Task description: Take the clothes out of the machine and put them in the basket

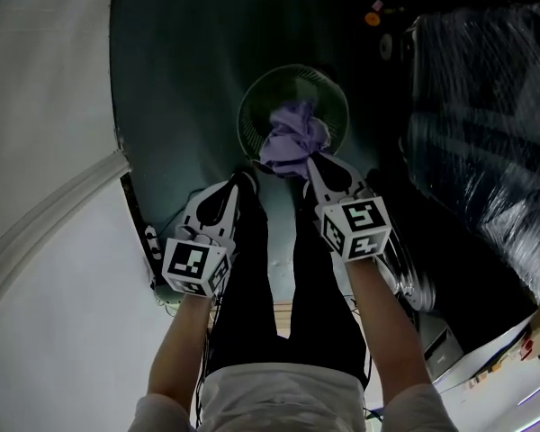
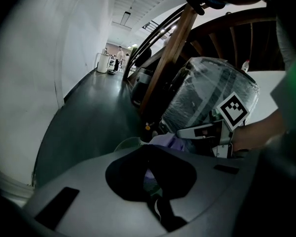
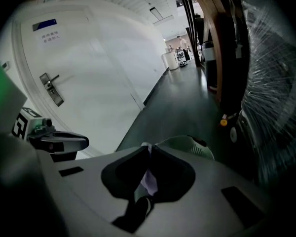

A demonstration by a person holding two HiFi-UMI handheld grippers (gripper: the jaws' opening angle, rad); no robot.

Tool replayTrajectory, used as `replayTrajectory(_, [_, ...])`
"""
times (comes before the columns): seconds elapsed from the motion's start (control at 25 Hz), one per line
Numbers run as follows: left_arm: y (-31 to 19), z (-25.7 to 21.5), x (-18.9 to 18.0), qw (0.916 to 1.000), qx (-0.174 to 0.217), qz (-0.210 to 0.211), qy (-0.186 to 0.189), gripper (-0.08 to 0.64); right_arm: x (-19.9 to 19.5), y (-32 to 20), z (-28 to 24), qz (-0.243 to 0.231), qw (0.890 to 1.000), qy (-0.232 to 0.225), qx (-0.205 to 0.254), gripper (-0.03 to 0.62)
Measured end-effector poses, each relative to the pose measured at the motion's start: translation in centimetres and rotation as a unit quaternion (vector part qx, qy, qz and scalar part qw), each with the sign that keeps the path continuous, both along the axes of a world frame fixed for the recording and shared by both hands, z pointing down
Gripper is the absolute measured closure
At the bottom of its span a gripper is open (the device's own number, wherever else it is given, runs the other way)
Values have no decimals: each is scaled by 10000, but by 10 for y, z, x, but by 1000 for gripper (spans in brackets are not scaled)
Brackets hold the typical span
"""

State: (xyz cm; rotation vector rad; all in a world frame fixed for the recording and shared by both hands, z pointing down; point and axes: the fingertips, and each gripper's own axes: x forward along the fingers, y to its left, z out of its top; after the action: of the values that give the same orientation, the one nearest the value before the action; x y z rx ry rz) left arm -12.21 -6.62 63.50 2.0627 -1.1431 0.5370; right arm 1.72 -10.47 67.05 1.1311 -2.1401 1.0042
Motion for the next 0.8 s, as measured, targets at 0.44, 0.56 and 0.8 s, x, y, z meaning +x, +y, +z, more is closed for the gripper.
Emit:
replayTrajectory(0.44, [-13,74,16,9985,-411,347,66,538,-2,2,104,-70,9963,600,-619,575])
replayTrajectory(0.56, [-15,89,15,9983,-457,352,14,538,0,2,122,-100,9943,760,-739,574])
replayTrajectory(0.8, [-17,117,14,9972,-594,439,-108,538,8,1,156,-177,9863,1311,-980,572])
